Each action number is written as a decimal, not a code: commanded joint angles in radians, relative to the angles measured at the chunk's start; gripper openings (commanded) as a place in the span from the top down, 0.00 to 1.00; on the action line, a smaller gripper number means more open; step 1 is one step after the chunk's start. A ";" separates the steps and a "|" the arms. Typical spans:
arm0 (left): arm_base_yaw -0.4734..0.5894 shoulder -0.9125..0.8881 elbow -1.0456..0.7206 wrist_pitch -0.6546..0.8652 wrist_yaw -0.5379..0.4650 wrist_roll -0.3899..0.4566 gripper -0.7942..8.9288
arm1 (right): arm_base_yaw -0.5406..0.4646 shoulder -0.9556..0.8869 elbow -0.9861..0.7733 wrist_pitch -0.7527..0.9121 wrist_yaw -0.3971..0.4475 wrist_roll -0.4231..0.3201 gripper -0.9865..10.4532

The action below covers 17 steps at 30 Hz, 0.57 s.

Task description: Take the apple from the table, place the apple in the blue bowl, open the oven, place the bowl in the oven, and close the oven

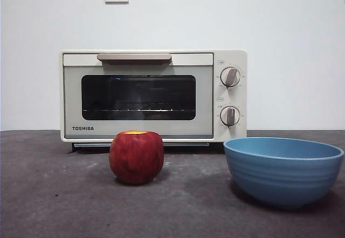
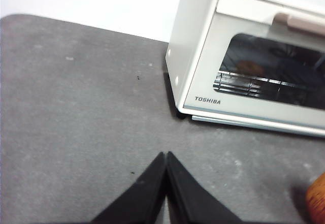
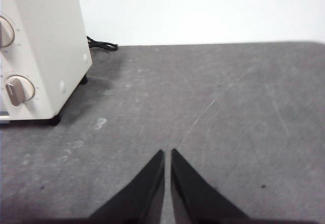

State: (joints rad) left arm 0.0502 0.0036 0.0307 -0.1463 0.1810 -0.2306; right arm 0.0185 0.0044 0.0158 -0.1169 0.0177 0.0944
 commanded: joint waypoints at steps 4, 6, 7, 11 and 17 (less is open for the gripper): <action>0.003 0.000 -0.024 0.011 -0.002 -0.137 0.91 | -0.001 -0.001 -0.003 -0.002 -0.010 0.138 0.91; 0.003 0.000 -0.024 0.010 0.000 -0.169 0.91 | -0.001 -0.001 -0.002 -0.011 -0.057 0.162 0.91; 0.003 0.000 -0.022 0.004 0.003 -0.187 0.91 | -0.001 -0.001 -0.001 -0.012 -0.083 0.182 0.91; 0.003 0.000 0.013 -0.053 0.066 -0.202 0.91 | -0.001 0.000 0.020 -0.036 -0.145 0.292 0.91; 0.003 0.006 0.101 -0.151 0.097 -0.209 0.91 | 0.000 0.002 0.122 -0.159 -0.161 0.298 0.91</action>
State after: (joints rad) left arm 0.0502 0.0082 0.1024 -0.3115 0.2691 -0.4324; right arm 0.0185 0.0051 0.1120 -0.2726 -0.1387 0.3737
